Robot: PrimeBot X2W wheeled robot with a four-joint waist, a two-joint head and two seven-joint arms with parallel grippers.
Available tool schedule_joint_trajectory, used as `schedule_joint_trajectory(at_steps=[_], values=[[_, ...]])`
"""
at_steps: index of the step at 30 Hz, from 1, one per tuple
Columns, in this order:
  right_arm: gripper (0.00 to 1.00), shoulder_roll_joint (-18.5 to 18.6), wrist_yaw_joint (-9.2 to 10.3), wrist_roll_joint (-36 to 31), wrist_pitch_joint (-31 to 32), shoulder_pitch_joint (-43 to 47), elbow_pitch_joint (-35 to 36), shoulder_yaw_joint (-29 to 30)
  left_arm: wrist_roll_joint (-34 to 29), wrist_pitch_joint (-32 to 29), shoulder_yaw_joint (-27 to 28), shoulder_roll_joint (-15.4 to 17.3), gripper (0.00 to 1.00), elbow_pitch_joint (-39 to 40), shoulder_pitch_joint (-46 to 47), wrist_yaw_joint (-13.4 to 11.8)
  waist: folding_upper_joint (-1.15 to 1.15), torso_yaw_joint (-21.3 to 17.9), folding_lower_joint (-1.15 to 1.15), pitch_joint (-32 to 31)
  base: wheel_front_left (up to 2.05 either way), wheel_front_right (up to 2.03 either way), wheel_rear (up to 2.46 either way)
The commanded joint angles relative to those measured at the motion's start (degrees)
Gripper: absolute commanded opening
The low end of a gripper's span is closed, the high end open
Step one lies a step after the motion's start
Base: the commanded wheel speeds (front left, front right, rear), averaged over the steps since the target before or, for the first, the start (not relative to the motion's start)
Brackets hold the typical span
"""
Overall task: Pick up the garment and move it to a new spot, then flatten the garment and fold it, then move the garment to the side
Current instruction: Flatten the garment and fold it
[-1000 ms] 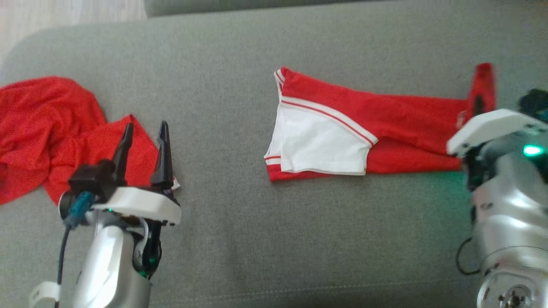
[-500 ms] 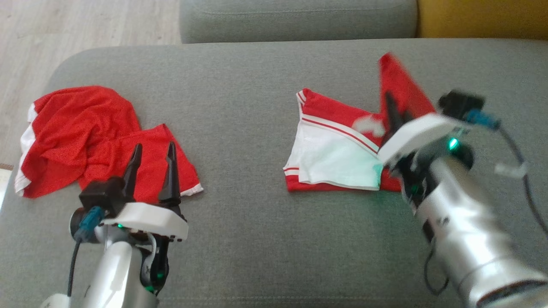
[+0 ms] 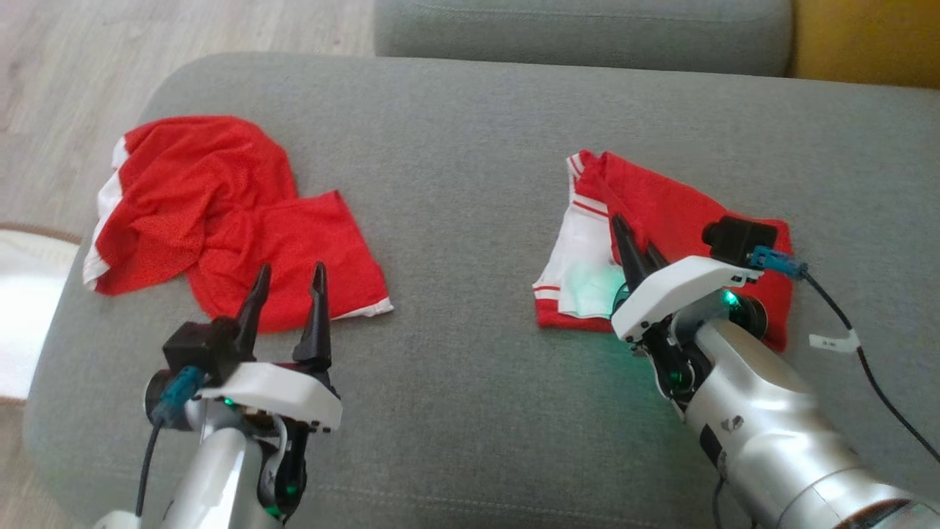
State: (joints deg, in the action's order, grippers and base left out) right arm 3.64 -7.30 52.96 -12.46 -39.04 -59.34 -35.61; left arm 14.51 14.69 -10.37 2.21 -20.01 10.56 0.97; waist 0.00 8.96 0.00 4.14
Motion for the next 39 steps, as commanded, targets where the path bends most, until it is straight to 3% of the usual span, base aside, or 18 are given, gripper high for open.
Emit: schedule_joint_trajectory(at_steps=[1, 10, 11, 12, 19, 25, 29, 33, 38, 39], values=[[0.0, -0.8, -0.19, 0.8, -1.0, -2.4, 1.1, -1.3, 0.4, 0.3, 1.6, 0.7, 1.0, 1.7, 1.9, -0.3, 0.0, 0.7, 0.0, 0.5, 0.0, 0.0, 0.0], [0.0, -0.8, -0.19, 5.9, -2.4, -3.8, -3.1, -7.5, 1.1, 0.3, 0.6, 0.7, 1.0, 1.3, 2.4, -0.4, 0.0, 3.3, 0.0, 2.1, 0.0, 0.0, 0.0], [0.22, -0.8, -0.19, 6.3, -2.4, -3.8, -3.3, -8.5, 1.2, 0.3, 0.6, 0.7, 1.0, 1.3, 2.4, -0.5, 0.0, 3.4, 0.0, 2.2, 0.0, 0.0, 0.0], [1.0, -0.8, -0.19, 7.0, -2.4, -3.6, -3.2, -9.2, 1.2, 0.3, 0.6, 0.7, 1.0, 1.2, 2.5, -0.5, 0.0, 3.6, 0.0, 2.2, 0.0, 0.0, 0.0], [1.0, -0.8, -0.19, 13.3, -2.5, -2.5, 1.8, -15.5, 1.4, 0.3, 1.3, 0.7, 1.0, 0.9, 2.2, -0.9, 0.0, 2.2, 0.0, 1.8, 0.0, 0.0, 0.0], [1.0, -0.8, -0.19, 12.4, -2.5, -5.5, 2.8, -13.7, 1.1, 0.3, 2.6, 0.7, 1.0, 1.6, 2.2, -0.9, 0.0, -1.5, 0.0, 1.0, 0.0, 0.0, 0.0], [1.0, -0.8, -0.19, 4.1, -2.5, -8.4, 0.3, -9.0, 1.1, 0.3, 3.4, 0.7, 1.0, 2.9, 2.3, -0.9, 0.0, -4.1, 0.0, 0.6, 0.0, 0.0, 0.0], [1.0, -0.1, -0.19, -8.8, -2.5, -9.6, -0.9, -1.5, 1.3, 0.3, 4.2, 0.7, 1.0, 4.4, 2.5, -1.0, 0.0, -6.4, 0.0, 0.3, 0.0, 0.0, 0.0], [1.0, 3.1, -0.19, -21.0, -2.5, -6.1, 4.3, 7.7, 1.8, 0.3, 4.9, 0.7, 1.0, 5.9, 2.5, -1.1, 0.0, -7.8, 0.0, 0.0, 0.0, 0.0, 0.0], [1.0, 4.5, -0.19, -27.5, -2.5, -3.0, 8.5, 12.4, 2.3, 0.3, 5.0, 0.7, 1.0, 6.5, 2.4, -0.7, 0.0, -8.4, 0.0, -0.1, 0.0, 0.0, 0.0]])
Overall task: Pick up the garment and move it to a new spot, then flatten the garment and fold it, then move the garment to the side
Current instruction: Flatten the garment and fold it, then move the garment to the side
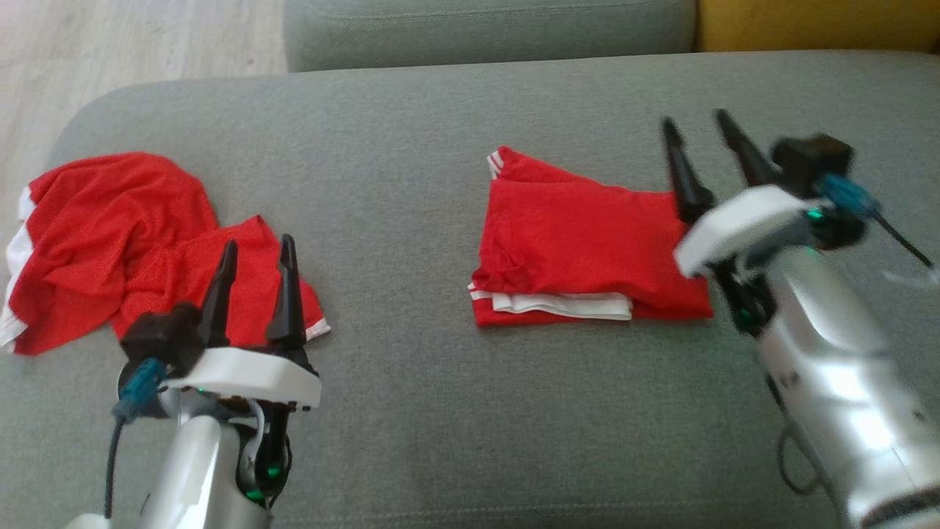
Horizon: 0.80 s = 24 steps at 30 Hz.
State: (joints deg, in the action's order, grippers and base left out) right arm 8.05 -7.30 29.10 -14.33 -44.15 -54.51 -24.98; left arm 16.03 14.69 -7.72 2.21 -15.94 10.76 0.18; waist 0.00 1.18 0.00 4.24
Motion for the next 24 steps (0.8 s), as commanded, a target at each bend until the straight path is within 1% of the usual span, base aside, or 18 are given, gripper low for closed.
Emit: schedule_joint_trajectory(at_steps=[1, 3, 5, 6, 7, 9, 10, 11, 12, 17, 20, 24], values=[[1.0, 0.1, -0.19, -3.6, -0.7, 2.1, 3.7, 1.7, 0.7, 0.3, 2.3, 0.7, 1.0, 2.4, 2.2, 0.1, 0.0, -0.6, 0.0, -0.2, 0.0, 0.0, 0.0], [1.0, 0.4, -0.19, -8.6, -0.7, 6.0, 7.8, 6.8, 1.2, 0.3, 2.3, 0.7, 1.0, 3.0, 1.9, 0.6, 0.0, -1.0, 0.0, -0.4, 0.0, 0.0, 0.0], [1.0, 0.3, -0.19, -13.7, -0.7, 9.8, 12.3, 11.2, 1.2, 0.3, 2.4, 0.7, 1.0, 3.4, 1.5, 0.6, 0.0, -1.3, 0.0, -0.6, 0.0, 0.0, 0.0], [1.0, 0.0, -0.19, -15.9, -0.7, 11.7, 14.4, 13.3, 1.2, 0.3, 2.5, 0.7, 1.0, 3.6, 1.2, 0.6, 0.0, -1.5, 0.0, -0.6, 0.0, 0.0, 0.0], [1.0, -1.2, -0.19, -19.1, -0.7, 15.2, 18.3, 17.3, 1.3, 0.3, 2.7, 0.7, 1.0, 4.0, 0.9, 0.6, 0.0, -1.9, 0.0, -0.5, 0.0, 0.0, 0.0], [1.0, -2.3, -0.19, -22.0, -0.7, 18.3, 21.8, 20.0, 1.4, 0.3, 2.7, 0.7, 1.0, 4.3, 0.5, 0.7, 0.0, -2.1, 0.0, -0.5, 0.0, 0.0, 0.0], [1.0, -2.3, -0.19, -22.0, -0.7, 18.3, 21.8, 20.0, 1.4, 0.3, 2.7, 0.7, 1.0, 4.3, 0.5, 0.7, 0.0, -2.1, 0.0, -0.5, 0.0, 0.0, 0.0], [1.0, -3.2, -0.19, -24.2, -0.7, 21.1, 24.5, 21.8, 1.4, 0.3, 2.6, 0.7, 1.0, 4.6, 0.1, 1.0, 0.0, -2.4, 0.0, -0.4, 0.0, 0.0, 0.0], [1.0, -3.6, -0.19, -25.0, -0.7, 22.2, 25.5, 22.7, 1.2, 0.3, 2.6, 0.7, 1.0, 4.8, 0.0, 1.2, 0.0, -2.5, 0.0, -0.3, 0.0, 0.0, 0.0], [1.0, -4.9, -0.19, -27.2, -0.7, 26.1, 29.2, 25.7, 1.2, 0.3, 3.0, 0.7, 1.0, 5.8, -0.8, 1.6, 0.0, -3.0, 0.0, -0.1, 0.0, 0.0, 0.0], [1.0, -5.1, -0.19, -27.5, -0.7, 27.3, 30.1, 26.4, 1.0, 0.3, 2.9, 0.7, 1.0, 6.2, -1.1, 2.0, 0.0, -3.2, 0.0, 0.1, 0.0, 0.0, 0.0], [1.0, -5.1, -0.19, -26.0, -0.7, 27.8, 30.5, 25.8, 0.2, 0.3, 2.9, 0.7, 1.0, 6.8, -1.1, 2.0, 0.0, -3.4, 0.0, 0.3, 0.0, 0.0, 0.0]])
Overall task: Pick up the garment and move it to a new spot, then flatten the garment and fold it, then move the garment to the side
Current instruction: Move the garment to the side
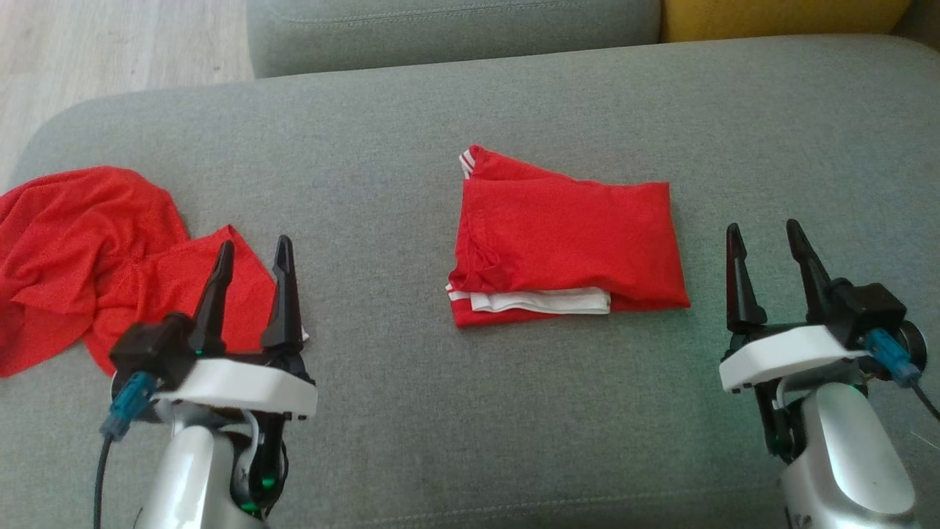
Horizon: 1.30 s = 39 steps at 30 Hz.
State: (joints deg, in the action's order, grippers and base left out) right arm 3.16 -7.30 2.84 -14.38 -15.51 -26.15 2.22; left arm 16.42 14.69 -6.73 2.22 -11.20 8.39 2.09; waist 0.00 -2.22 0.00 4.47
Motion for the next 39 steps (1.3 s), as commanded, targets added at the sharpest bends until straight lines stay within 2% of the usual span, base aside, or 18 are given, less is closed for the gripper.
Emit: schedule_joint_trajectory(at_steps=[1, 11, 19, 29, 39], values=[[1.0, -0.3, -0.19, 0.4, -0.6, -0.8, 2.2, -1.4, -0.1, 0.3, 2.0, 0.7, 1.0, 2.2, 1.3, 0.0, 0.0, 0.0, 0.0, 0.1, 0.0, 0.0, 0.0], [1.0, -0.3, -0.19, 0.7, 2.1, -2.9, 0.2, -0.2, -0.4, 0.3, 1.2, 0.7, 1.0, 2.2, 2.6, 0.3, 0.0, 1.7, 0.0, 2.9, 0.0, 0.0, 0.0], [1.0, -0.3, -0.19, 4.1, 5.1, -6.3, -6.0, 1.4, -0.4, 0.3, 0.2, 0.7, 1.0, 1.2, 4.0, 0.8, 0.0, 4.3, 0.0, 5.7, 0.0, 0.0, 0.0], [1.0, -0.3, -0.19, 3.5, 7.1, -11.6, -16.7, 4.6, 0.0, 0.3, -0.2, 0.7, 1.0, 0.8, 5.6, 1.0, 0.0, 7.3, 0.0, 8.7, 0.0, 0.0, 0.0], [1.0, -0.3, -0.19, 4.4, 5.1, -16.9, -22.4, 3.0, -0.2, 0.3, 0.0, 0.7, 1.0, 1.0, 7.2, 1.2, 0.0, 7.7, 0.0, 12.3, 0.0, 0.0, 0.0]])
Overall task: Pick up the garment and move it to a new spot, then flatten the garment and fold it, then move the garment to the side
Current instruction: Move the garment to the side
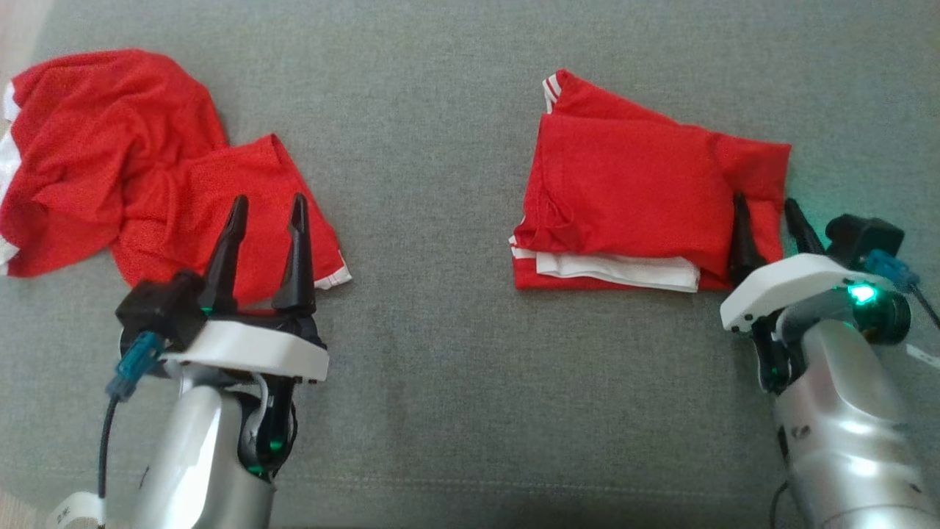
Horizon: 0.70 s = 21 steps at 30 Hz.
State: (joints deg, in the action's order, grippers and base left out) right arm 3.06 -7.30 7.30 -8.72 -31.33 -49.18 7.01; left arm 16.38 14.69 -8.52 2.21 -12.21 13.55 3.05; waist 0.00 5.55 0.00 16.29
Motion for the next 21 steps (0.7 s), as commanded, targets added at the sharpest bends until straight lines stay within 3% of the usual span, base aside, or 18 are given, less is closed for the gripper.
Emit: schedule_joint_trajectory(at_steps=[1, 4, 5, 6, 13, 21], values=[[1.0, -0.2, -0.19, -0.2, -0.7, -1.5, 0.1, -1.9, -0.2, 0.3, 1.8, 0.7, 1.0, 2.0, 2.2, 0.3, 0.0, -0.1, 0.0, 0.8, 0.0, 0.0, 0.0], [1.0, -0.2, -0.19, -1.4, -0.9, -2.5, -1.5, -2.2, -0.4, 0.3, 1.7, 0.7, 1.0, 1.9, 2.7, 0.5, 0.0, -0.4, 0.0, 1.3, 0.0, 0.0, 0.0], [0.36, -0.2, -0.19, -1.7, -0.9, -2.8, -2.0, -2.3, -0.5, 0.3, 1.7, 0.7, 1.0, 1.9, 2.8, 0.5, 0.0, -0.6, 0.0, 1.4, 0.0, 0.0, 0.0], [0.0, -0.2, -0.19, -2.1, -1.1, -3.0, -2.3, -2.6, -0.6, 0.3, 1.8, 0.7, 1.0, 1.9, 2.8, 0.5, 0.0, -0.8, 0.0, 1.3, 0.0, 0.0, 0.0], [0.0, 1.6, -0.19, -9.8, -1.7, -4.2, -2.3, -1.2, -1.1, 0.3, 2.6, 0.7, 1.0, 1.6, 2.4, 0.7, 0.0, -2.8, 0.0, -0.5, 0.0, 0.0, 0.0], [0.0, 12.9, -0.19, -16.6, 0.5, -6.6, 0.1, 3.8, -1.1, 0.3, 2.7, 0.7, 1.0, 1.9, 1.8, 0.8, 0.0, -3.9, 0.0, -1.7, 0.0, 0.0, 0.0]])
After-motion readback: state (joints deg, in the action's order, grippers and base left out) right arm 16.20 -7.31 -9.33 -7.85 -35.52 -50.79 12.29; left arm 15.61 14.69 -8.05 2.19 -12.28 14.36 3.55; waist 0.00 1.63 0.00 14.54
